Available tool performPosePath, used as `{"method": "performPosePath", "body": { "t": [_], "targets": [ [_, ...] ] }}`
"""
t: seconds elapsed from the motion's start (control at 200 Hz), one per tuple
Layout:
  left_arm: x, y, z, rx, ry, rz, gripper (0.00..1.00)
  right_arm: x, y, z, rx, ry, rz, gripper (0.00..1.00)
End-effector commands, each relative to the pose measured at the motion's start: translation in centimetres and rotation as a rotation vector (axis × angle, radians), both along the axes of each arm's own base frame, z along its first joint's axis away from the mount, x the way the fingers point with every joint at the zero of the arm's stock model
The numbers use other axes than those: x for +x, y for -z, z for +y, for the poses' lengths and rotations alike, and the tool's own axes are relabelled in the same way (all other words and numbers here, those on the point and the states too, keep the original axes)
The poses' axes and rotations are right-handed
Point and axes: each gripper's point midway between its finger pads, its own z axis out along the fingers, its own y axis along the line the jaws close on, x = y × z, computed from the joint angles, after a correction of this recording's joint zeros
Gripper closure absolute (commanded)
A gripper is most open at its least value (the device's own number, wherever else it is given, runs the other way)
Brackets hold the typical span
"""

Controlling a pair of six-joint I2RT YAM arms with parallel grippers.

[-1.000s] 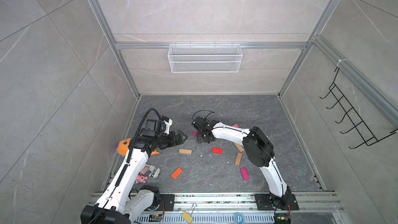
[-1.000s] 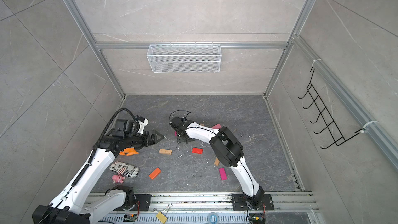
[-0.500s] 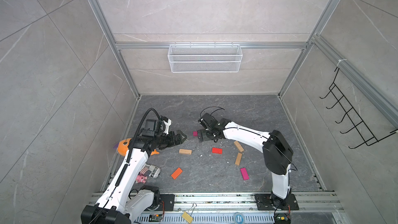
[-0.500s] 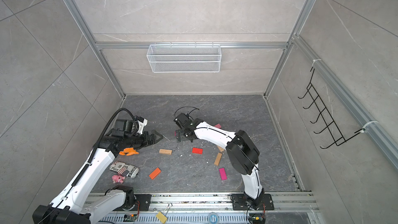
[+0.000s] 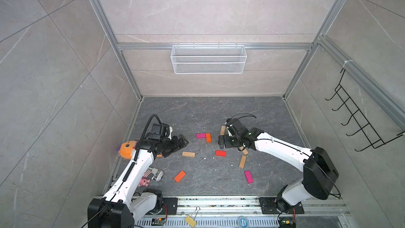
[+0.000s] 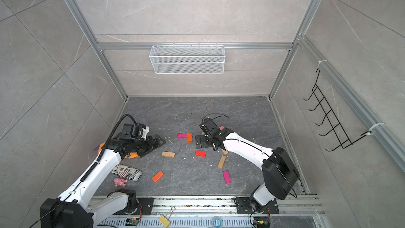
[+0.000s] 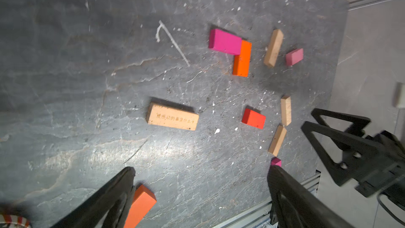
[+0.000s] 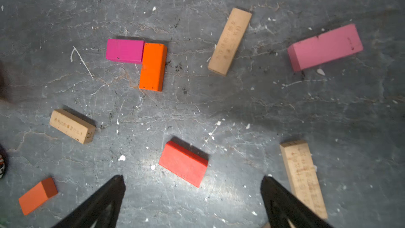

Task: Assemble the letter p with building blocks
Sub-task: Assemble the building block at the center of the board.

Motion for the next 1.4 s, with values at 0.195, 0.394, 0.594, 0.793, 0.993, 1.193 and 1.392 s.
{"method": "performPosePath", "body": {
  "t": [0.195,0.394,0.594,0.793,0.993,1.193,1.392],
  "targets": [
    [-1.0,2.9,-1.9,0.069,-0.307,0.100,0.05,-0.7,-0.2,-0.9,0.078,-0.024,-0.020,0.00],
    [-1.3,6.0,-2.9,0.080,-0.416,0.182,0.01,-1.1,-0.5,-1.1,0.104,-0.027,-0.026,0.00],
    [-0.3,7.2,-3.1,0.065,-0.494,0.196,0.01,-1.8,-0.3,-1.5,0.105,-0.037,-0.016,0.00],
    [1.2,7.9,-3.7,0.066,-0.522,0.198,0.00,-2.4,-0.3,-2.2,0.102,-0.029,-0.020,0.00],
    [2.1,8.6,-4.1,0.084,-0.545,0.214,0.01,-2.7,-0.1,-2.5,0.094,-0.025,-0.010,0.00],
    [3.8,8.8,-3.9,0.123,-0.559,0.191,0.02,-3.0,-0.2,-2.8,0.090,-0.023,-0.011,0.00],
    [5.7,8.5,-4.1,0.165,-0.558,0.173,0.02,-3.2,-0.1,-3.0,0.089,-0.018,-0.005,0.00]
  ]
}}
